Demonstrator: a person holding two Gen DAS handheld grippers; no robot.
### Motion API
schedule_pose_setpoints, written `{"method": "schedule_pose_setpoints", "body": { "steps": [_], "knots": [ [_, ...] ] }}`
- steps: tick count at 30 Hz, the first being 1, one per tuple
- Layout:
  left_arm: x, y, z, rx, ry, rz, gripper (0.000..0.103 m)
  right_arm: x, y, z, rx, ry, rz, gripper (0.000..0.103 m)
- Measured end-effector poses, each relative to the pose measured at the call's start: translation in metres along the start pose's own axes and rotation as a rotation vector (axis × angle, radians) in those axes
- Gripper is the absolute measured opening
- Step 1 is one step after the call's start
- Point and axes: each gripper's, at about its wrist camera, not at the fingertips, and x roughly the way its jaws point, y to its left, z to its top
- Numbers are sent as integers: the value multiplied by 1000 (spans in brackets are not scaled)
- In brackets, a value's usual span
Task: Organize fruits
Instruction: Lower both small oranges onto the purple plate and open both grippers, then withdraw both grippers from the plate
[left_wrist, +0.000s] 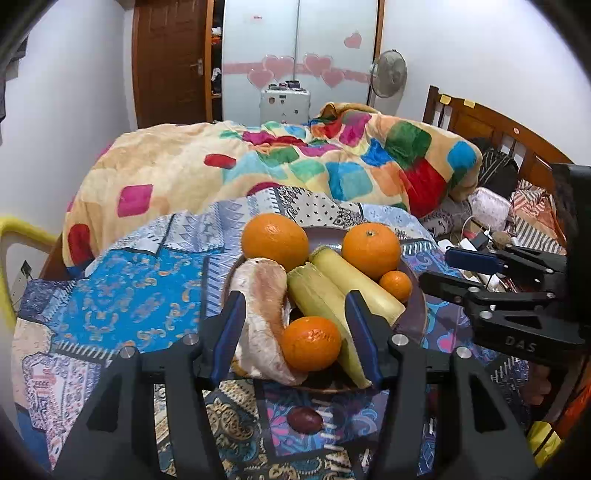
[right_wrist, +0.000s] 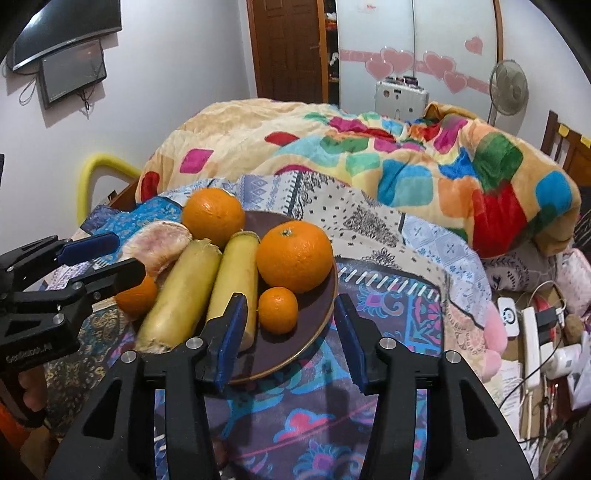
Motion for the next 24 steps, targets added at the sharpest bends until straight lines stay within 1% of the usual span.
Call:
{"method": "schedule_pose_setpoints", "body": {
  "steps": [4, 11, 13, 16, 18, 19, 21, 24],
  "knots": [
    [-21, 3, 0, -18, -16, 7, 56, -21, 8, 0, -22, -41, -18, 45],
    [-57, 7, -11, -22, -31, 20, 64, -61, 25, -6, -58, -109, -32, 45],
    [-64, 8, -15, -18, -30, 26, 64, -67, 28, -9, -62, -119, -30, 45],
    [-74, 11, -24, -16, -33, 35, 66, -77, 32, -15, -67, -126, -24, 45],
    [-77, 14, -29, -16, -36, 45, 71, -82, 34, -21, -72, -130, -29, 46],
    [-78, 16, -33, -17, -33, 47, 71, -83, 35, -24, -75, -129, -31, 46],
    [-76, 18, -40, -19, -19, 46, 71, -83, 37, -31, -76, -118, -30, 46],
    [-70, 23, -53, -24, 15, 44, 71, -74, 38, -43, -75, -79, -20, 46]
  ]
}}
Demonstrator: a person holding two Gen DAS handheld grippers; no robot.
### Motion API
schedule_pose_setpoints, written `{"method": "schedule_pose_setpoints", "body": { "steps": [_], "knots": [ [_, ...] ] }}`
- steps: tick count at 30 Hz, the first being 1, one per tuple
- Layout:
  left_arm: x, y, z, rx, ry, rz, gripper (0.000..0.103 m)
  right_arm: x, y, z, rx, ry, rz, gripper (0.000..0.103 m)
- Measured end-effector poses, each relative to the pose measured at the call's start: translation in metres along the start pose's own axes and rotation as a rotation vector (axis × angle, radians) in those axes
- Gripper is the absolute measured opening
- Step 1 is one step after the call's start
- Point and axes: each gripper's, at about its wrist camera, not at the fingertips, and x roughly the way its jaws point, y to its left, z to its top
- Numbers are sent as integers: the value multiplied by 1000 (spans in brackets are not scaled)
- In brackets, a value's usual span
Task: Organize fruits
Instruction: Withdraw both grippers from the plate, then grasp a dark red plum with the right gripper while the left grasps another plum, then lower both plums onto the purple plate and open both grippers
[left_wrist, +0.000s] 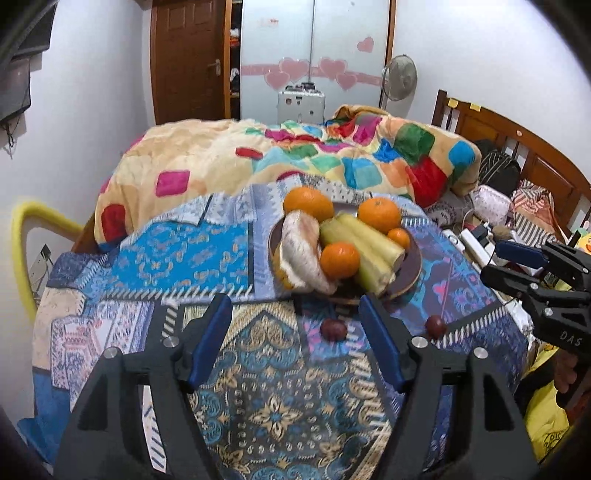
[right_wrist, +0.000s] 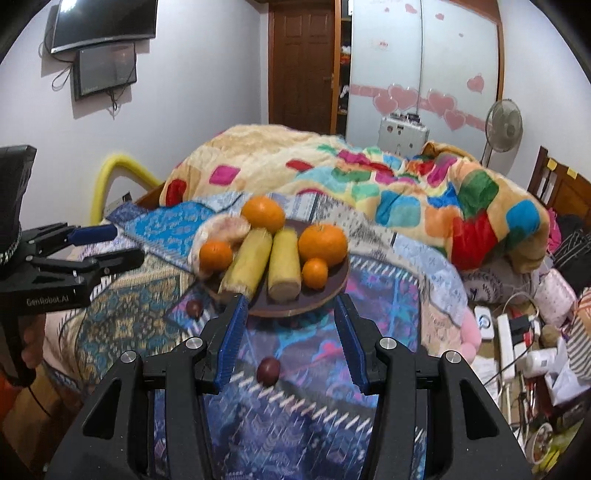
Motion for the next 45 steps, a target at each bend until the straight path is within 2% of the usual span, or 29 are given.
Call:
{"method": "schedule_pose_setpoints", "body": {
  "steps": [8, 14, 15, 16, 19, 22, 26, 37, 45],
  "knots": [
    [24, 6, -29, 15, 88, -11, 71, 35, 2, -33, 21, 119, 22, 46],
    [41, 8, -39, 17, 140, -17, 71, 48, 9, -42, 6, 162, 32, 45],
    [44, 8, -40, 21, 148, -22, 71, 50, 11, -42, 3, 165, 37, 44],
    [45, 8, -40, 22, 152, -29, 71, 51, 12, -42, 0, 169, 42, 38],
    [49, 6, -40, 29, 163, -44, 66, 57, 13, -44, 2, 188, 58, 25],
    [53, 3, -38, 39, 174, -62, 61, 59, 11, -46, 10, 185, 59, 18],
    [60, -3, -34, 63, 190, -79, 51, 58, 8, -46, 24, 177, 75, 17],
    [79, -27, -24, 115, 215, -102, 39, 49, 3, -37, 12, 140, 71, 17],
    [87, -32, -18, 128, 213, -112, 24, 48, -3, -35, 19, 124, 79, 17]
  ]
}}
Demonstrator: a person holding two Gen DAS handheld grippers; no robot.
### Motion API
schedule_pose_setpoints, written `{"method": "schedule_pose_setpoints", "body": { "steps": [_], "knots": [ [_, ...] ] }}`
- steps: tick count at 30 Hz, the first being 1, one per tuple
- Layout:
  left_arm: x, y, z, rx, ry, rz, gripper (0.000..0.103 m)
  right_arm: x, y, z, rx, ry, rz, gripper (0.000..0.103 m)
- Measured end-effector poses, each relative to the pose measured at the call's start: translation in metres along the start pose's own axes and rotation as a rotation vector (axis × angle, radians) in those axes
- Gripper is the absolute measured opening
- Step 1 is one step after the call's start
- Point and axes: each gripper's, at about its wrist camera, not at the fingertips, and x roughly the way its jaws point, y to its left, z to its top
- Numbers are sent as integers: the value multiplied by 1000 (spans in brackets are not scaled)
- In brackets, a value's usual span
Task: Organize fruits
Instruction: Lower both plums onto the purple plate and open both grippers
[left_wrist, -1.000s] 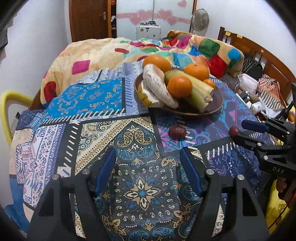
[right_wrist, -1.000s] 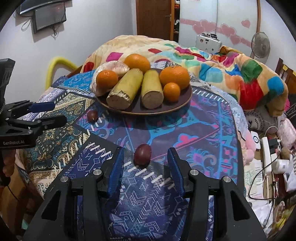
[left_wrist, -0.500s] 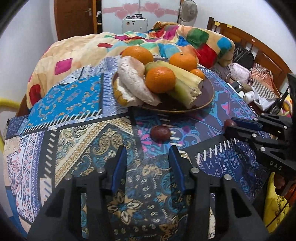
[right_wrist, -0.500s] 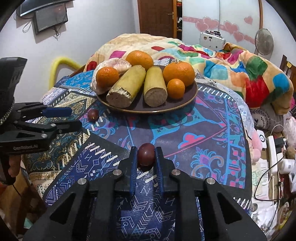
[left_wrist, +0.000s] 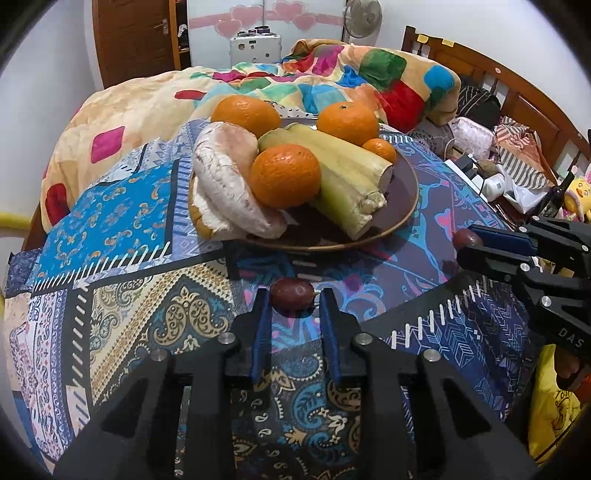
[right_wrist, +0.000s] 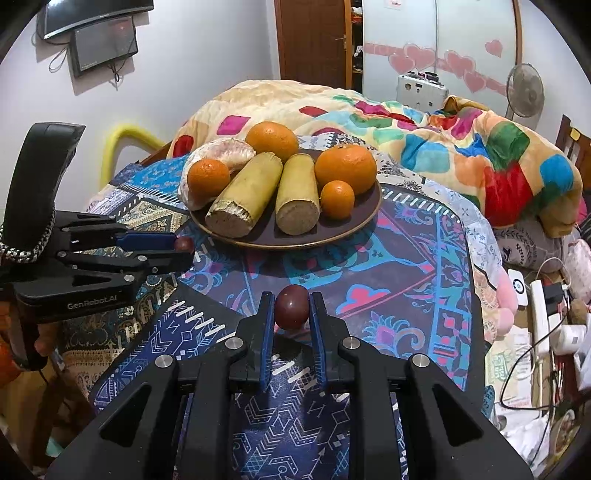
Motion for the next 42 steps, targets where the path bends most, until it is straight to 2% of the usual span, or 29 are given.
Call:
{"method": "schedule_pose_setpoints", "body": {
  "steps": [5, 14, 28, 35, 42],
  "knots": [
    [-2, -2, -2, 16, -14, 7, 20, -1, -2, 1, 4, -9, -4, 17],
    [-20, 4, -2, -26, -47, -10, 19, -11, -5, 10, 10, -46, -6, 17],
    [-65, 4, 35, -10, -193, 28, 19, -25, -10, 43, 14, -131, -24, 17],
    [-57, 8, 54, -4, -211, 43, 19, -12, -1, 61, -15, -145, -24, 17],
    [-36, 17, 68, -18, -185, 41, 19, 16, 3, 75, -19, -100, 4, 17]
  ]
}}
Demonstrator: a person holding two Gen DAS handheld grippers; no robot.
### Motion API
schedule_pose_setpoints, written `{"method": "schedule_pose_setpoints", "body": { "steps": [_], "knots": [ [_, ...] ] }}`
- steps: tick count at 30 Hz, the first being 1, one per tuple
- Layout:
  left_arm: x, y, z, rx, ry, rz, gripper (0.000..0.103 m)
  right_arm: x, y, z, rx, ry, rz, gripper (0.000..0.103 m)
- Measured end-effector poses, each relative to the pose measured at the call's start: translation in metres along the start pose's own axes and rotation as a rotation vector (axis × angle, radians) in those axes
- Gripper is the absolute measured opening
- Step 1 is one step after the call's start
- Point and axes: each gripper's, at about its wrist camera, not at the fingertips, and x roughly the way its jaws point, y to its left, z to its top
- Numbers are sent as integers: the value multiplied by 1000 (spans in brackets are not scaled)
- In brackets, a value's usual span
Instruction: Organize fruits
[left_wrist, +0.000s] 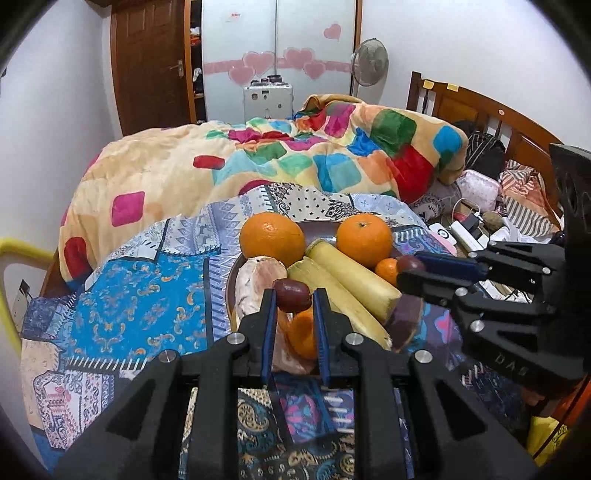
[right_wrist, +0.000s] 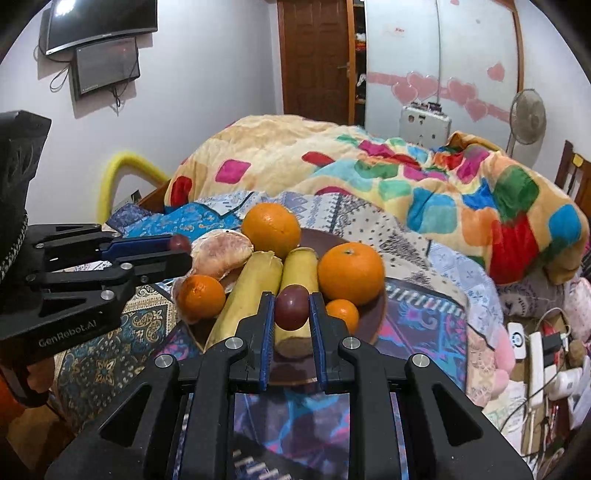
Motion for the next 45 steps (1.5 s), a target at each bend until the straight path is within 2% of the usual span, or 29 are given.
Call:
{"method": "schedule_pose_setpoints", "body": {
  "steps": [7, 17, 22, 26, 30, 37, 45],
  "knots": [
    [15, 4, 3, -15, 10, -8, 19, 24, -1, 0, 0, 48, 5, 17],
    [25, 5, 1, -20, 23, -9, 19, 33, -2, 1, 1, 74, 20, 17],
    [24, 5, 0, -9, 20, -16, 28, 34, 1, 0, -17, 84, 8, 18],
    [17, 1, -3, 1, 0, -3, 38, 32, 2, -2, -22, 89, 9, 25],
    [7, 1, -4, 4, -17, 9, 39, 26, 4, -6, -30, 87, -3, 26],
    [-39, 4, -3, -48, -93, -6, 39, -13, 6, -3, -17, 23, -12, 26],
    [-135, -14, -10, -55, -261, 18, 39, -104, 25, 7, -9, -167, -31, 26]
  ]
}}
